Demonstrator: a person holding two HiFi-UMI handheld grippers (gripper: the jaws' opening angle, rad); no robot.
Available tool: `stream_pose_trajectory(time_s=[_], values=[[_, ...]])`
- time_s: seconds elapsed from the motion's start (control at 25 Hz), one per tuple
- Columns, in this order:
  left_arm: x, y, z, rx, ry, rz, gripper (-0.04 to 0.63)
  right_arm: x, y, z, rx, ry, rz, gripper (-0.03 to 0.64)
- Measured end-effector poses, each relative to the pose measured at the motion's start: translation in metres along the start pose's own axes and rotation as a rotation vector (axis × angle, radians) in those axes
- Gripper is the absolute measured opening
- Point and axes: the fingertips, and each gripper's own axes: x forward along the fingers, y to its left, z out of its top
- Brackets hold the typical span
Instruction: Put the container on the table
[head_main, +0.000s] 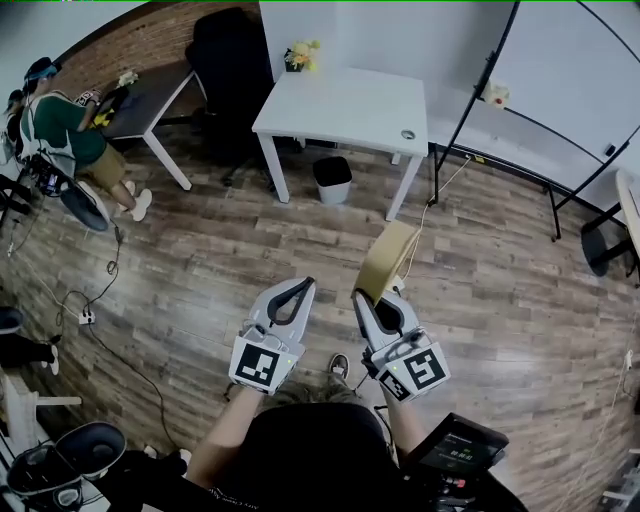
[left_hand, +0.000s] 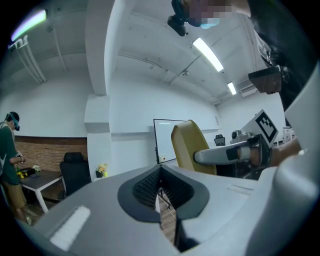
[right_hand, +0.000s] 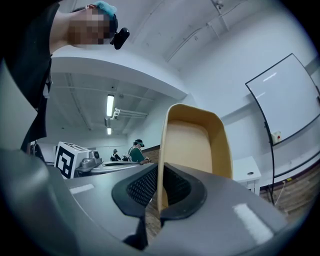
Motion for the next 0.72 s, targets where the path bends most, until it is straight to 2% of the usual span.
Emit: stream_pose_trajectory(time_s=[0.4,0.72], values=[[0.044,0.024,-0.022,-0.054,0.022,-0.026,-0.003,0.029,-0.04,-0.019,0.024,0.055,-0.016,0.034],[0.09,0.091,-0.016,-0.066,-0.063,-0.091,-0.003,0.099,-0.058,-0.009,-0.04,0.071,-0.079,0.034]])
